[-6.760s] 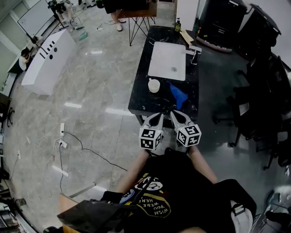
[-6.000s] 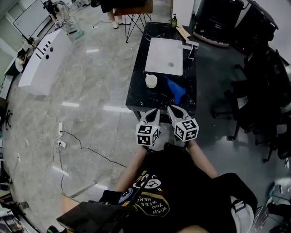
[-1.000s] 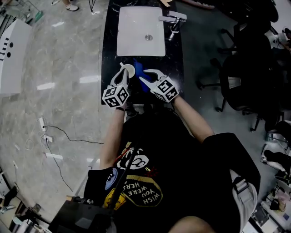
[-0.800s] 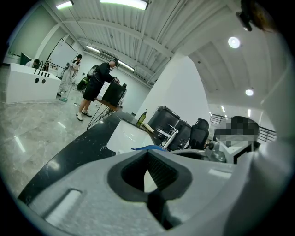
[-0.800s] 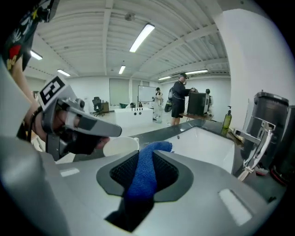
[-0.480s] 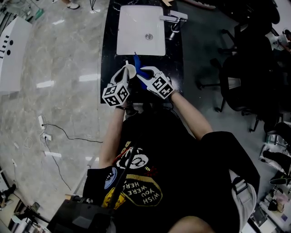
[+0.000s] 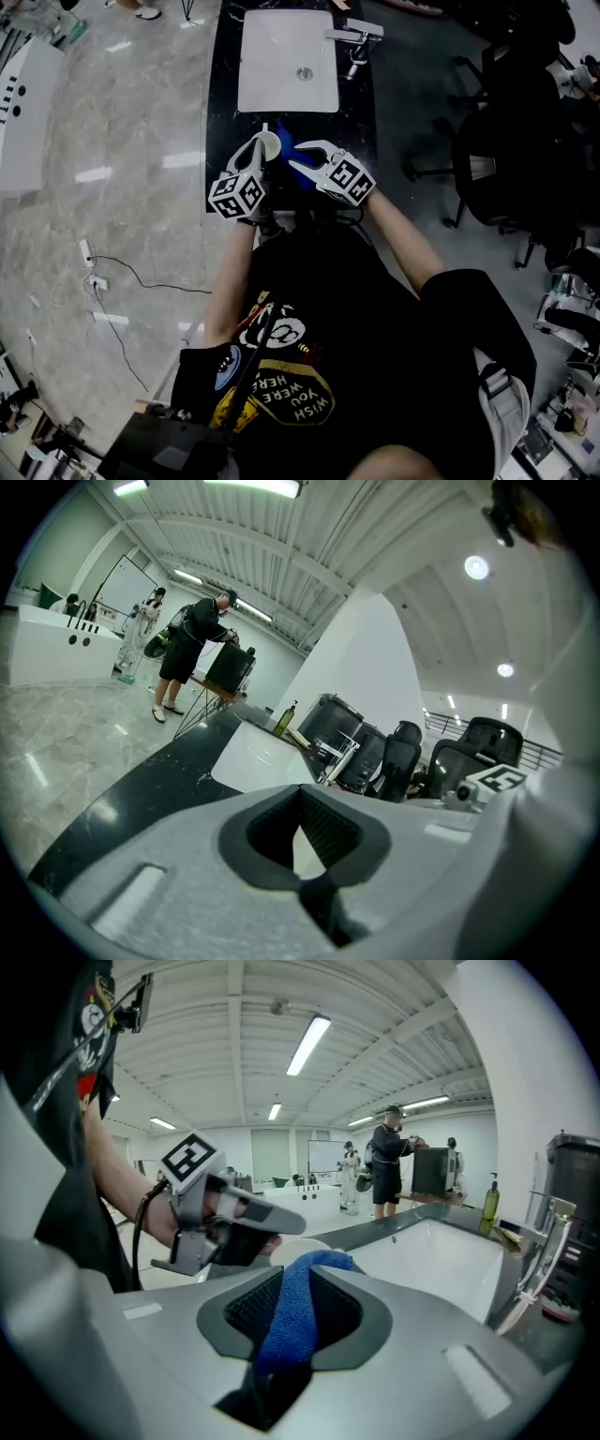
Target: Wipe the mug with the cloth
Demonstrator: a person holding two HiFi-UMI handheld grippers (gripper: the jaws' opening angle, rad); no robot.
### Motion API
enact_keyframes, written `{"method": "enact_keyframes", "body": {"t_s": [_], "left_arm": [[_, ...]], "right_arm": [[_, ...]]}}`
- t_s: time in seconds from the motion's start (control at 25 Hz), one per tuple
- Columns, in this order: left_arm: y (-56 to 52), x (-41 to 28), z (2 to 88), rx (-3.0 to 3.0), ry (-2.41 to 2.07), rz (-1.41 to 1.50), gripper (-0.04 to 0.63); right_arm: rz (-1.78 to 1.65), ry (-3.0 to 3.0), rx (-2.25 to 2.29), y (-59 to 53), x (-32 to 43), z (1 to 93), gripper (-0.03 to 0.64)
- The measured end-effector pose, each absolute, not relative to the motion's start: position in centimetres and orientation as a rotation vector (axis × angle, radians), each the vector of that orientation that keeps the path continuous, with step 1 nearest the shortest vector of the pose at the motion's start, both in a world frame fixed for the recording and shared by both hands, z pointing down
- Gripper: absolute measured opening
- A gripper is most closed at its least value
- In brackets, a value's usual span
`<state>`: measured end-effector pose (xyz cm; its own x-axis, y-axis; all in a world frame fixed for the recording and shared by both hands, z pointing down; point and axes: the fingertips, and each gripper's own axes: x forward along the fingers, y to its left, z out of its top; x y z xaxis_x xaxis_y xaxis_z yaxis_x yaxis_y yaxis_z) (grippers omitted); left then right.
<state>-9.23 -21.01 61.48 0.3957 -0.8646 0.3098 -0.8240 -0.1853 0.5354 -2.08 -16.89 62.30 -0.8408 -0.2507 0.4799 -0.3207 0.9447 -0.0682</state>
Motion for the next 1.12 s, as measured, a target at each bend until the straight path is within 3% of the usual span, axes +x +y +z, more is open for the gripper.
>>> {"method": "enact_keyframes", "body": {"t_s": [0.24, 0.68, 0.92, 1.12], "left_arm": [[-20.8, -9.3, 61.6, 2.010, -1.393, -0.097, 0.003], [-19.9, -8.3, 62.3, 2.018, -1.369, -0.049, 0.003], [-18.5, -9.4, 62.4, 1.988, -1.394, -0.061, 0.003], [-16.6, -9.8, 62.4, 2.029, -1.413, -0.001, 0.003]], "right_arm": [[0.146, -2.521, 0.488, -22.2, -2.2, 63.9, 0.087], [0.090, -2.527, 0.190, -11.4, -3.7, 65.7, 0.087], [0.242, -2.589, 0.610, -16.6, -0.2, 63.0, 0.091], [0.454, -2.334, 0.854, -17.8, 5.2, 69.5, 0.149]]}}
